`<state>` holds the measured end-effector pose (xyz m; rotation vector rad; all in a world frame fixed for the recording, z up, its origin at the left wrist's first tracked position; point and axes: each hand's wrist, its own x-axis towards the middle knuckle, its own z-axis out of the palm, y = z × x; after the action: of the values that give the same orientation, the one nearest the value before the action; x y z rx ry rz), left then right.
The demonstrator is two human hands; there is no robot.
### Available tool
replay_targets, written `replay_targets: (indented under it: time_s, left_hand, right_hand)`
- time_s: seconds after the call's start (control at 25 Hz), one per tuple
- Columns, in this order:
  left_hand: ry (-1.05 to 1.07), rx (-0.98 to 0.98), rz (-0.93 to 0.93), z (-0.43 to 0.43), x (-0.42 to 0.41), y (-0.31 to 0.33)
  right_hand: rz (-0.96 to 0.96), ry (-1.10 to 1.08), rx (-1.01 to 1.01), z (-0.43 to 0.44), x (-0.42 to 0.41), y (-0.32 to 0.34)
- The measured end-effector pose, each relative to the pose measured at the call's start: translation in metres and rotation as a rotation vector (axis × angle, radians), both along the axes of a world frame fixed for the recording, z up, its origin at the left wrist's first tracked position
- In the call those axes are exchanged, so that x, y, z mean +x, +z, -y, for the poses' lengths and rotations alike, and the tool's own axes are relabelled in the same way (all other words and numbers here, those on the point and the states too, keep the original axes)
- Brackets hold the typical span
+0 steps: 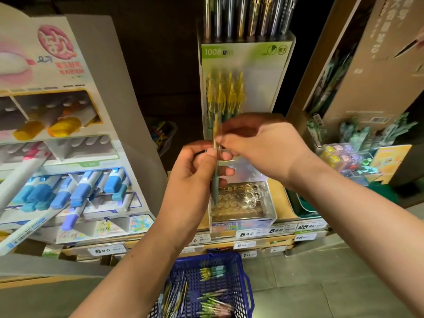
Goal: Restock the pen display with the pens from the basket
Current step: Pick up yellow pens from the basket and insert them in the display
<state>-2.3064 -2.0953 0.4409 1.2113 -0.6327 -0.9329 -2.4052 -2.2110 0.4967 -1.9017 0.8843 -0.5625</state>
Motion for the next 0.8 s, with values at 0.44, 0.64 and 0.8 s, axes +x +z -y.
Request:
replay_targets:
  time_s: [0.44,0.64,0.8]
  left_hand:
    - [-0.015,0.063,-0.082,-0.020,0.001,-0.015]
    - [0.016,0.090,-0.068,-0.023,0.006,-0.022]
    - [0.064,0.110,-0.093,-0.027,0.010,-0.027]
  right_hand:
    - [0.191,-0.155,-0.357,0.028,0.033,0.034]
    - [0.134,-0.116,-0.387,0.022,0.032,0.012]
    - [0.072,-0.112,-0.390,0.019,0.030,0.003]
